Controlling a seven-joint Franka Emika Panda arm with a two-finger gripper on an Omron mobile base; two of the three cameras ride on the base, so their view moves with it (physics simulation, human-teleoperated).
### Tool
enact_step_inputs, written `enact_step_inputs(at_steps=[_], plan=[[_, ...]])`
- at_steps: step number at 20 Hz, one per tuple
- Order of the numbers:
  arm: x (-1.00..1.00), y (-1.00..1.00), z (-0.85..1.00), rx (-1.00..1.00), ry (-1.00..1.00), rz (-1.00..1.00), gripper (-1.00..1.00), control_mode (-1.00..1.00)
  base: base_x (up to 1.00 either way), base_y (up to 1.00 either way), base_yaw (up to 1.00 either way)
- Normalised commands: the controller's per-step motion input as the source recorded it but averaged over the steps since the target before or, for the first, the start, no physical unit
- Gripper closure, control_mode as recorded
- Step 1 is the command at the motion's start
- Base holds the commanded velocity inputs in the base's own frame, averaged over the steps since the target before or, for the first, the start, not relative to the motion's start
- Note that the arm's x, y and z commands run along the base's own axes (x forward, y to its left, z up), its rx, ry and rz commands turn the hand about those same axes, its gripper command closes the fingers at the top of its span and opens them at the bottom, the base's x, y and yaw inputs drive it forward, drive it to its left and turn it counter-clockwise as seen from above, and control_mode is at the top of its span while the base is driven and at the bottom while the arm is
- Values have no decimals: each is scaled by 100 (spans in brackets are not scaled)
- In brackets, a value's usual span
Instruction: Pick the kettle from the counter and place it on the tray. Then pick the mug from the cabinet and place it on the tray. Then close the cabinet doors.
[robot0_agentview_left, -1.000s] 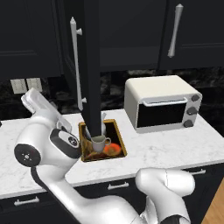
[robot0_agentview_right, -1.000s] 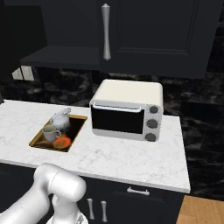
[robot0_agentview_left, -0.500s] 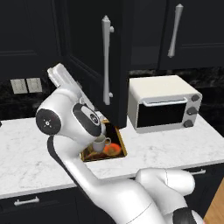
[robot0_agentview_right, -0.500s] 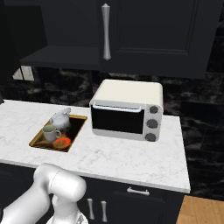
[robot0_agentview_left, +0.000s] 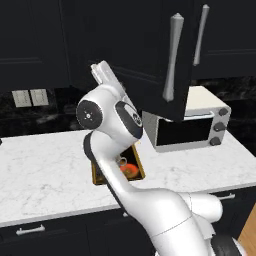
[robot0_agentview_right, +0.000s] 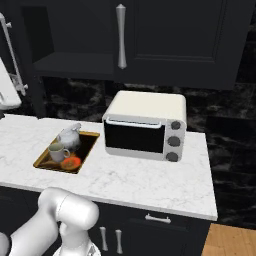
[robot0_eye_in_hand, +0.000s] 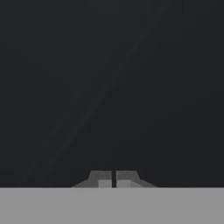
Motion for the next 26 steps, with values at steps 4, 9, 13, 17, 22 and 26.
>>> enact_step_inputs(at_steps=[4,9,13,17,22,26], plan=[[100,-59,34,0,-7,6,100,-100,0,0,0],[100,-58,19,0,-2,18,100,-100,0,0,0],[100,-24,-3,0,0,14,100,-100,0,0,0],[100,-36,-25,0,1,21,100,-100,0,0,0],[100,-20,-1,4,4,25,100,-100,0,0,0],[100,-18,0,16,21,24,100,-100,0,0,0]])
